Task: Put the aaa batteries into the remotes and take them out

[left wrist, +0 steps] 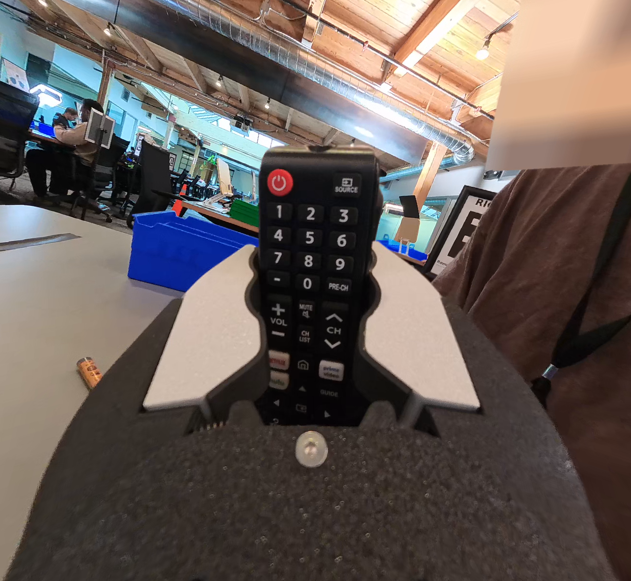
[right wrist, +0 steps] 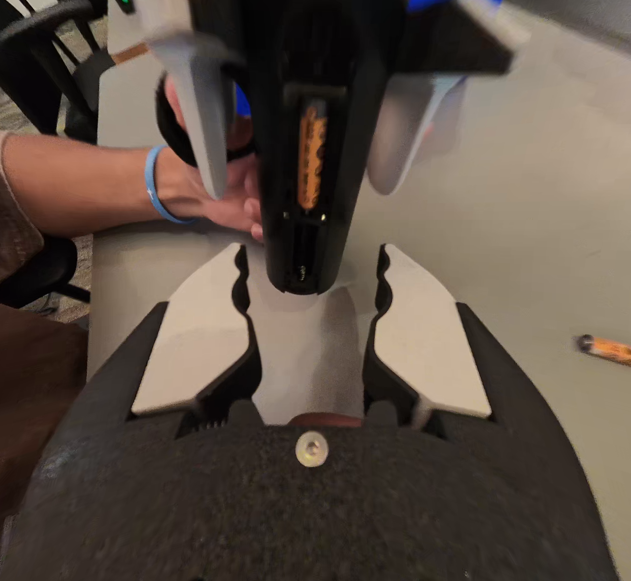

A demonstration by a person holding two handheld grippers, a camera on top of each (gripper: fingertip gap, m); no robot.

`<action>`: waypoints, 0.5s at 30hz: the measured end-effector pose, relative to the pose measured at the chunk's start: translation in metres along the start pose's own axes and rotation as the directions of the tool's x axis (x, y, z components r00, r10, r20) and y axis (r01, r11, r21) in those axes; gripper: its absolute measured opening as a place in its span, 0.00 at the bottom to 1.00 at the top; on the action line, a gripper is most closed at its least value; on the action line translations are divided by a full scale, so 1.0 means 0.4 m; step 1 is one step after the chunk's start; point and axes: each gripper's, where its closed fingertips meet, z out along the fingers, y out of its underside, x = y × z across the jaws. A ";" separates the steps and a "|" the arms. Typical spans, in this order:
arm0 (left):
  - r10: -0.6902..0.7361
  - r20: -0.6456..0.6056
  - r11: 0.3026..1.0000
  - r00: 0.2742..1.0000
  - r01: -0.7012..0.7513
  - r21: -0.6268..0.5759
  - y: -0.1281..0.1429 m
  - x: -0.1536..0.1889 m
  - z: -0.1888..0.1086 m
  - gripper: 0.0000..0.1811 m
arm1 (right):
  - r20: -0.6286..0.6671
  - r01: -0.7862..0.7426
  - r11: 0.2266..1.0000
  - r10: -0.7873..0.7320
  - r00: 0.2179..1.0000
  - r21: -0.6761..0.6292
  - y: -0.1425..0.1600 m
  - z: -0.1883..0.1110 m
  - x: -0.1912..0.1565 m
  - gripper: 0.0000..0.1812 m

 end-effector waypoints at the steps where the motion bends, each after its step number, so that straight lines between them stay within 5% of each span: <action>1: 0.002 -0.003 1.000 1.000 -0.002 -0.002 -0.001 0.003 0.003 0.32 | 0.008 -0.010 1.000 0.011 1.000 -0.013 0.012 0.017 -0.006 0.42; 3: 0.002 -0.006 1.000 1.000 -0.002 -0.016 0.002 0.006 0.011 0.32 | 0.045 -0.020 1.000 0.020 0.999 -0.005 0.017 0.045 -0.025 0.42; 6: 0.010 -0.004 0.999 1.000 -0.010 -0.045 -0.003 0.010 0.014 0.32 | 0.054 0.002 1.000 -0.002 0.999 -0.013 0.017 0.055 -0.022 0.29; 15: 0.116 0.026 0.955 0.993 -0.104 -0.277 0.042 0.010 -0.014 0.34 | 0.186 0.044 0.997 -0.032 0.982 -0.064 0.019 -0.045 -0.029 0.29</action>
